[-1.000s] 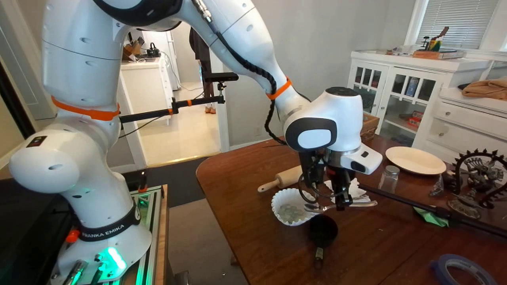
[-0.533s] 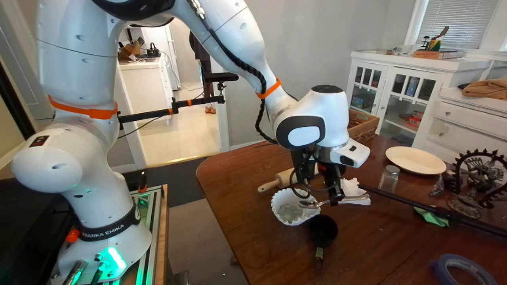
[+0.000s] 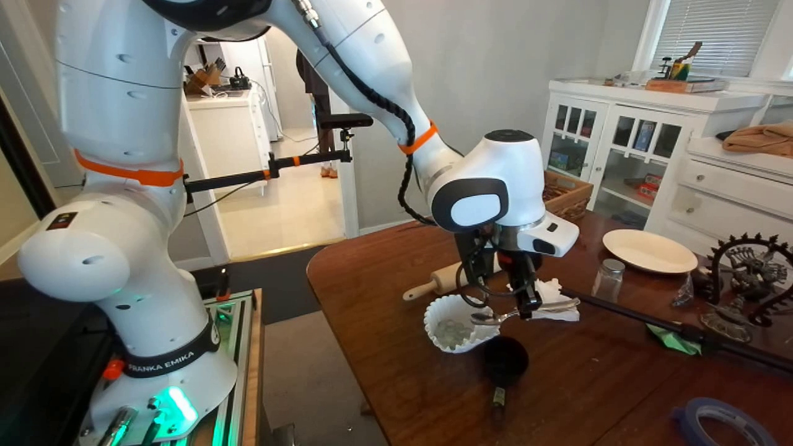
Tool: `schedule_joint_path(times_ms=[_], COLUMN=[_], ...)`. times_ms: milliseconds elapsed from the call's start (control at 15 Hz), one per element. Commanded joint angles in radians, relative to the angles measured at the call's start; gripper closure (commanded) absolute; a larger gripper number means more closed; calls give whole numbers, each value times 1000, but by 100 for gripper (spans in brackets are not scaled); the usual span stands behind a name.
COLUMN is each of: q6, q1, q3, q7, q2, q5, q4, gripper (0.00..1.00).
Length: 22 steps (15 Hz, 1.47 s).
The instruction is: Use the silver spoon to stir the contents of the white cupcake holder
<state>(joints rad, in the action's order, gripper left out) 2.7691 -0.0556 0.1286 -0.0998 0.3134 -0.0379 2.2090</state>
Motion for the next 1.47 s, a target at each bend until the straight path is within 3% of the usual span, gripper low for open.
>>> schedule_joint_path(times_ms=[0,267,400,600,667,867,1400], q6=[135,275,336,413,429,493,575], q1=[62,136,199,222,256,219,283], q3=[37,90,156,175,215,154,257], q7=[-72,-141,-193,-180,-186,-147,-129], q2=[-56,-57,-55,-93,-88,-101,-50], q5=[105,180,230,215,226,201,196], q4=[90,156,186,247,253,298,329], gripper=[97,97,97,97,97,97,97])
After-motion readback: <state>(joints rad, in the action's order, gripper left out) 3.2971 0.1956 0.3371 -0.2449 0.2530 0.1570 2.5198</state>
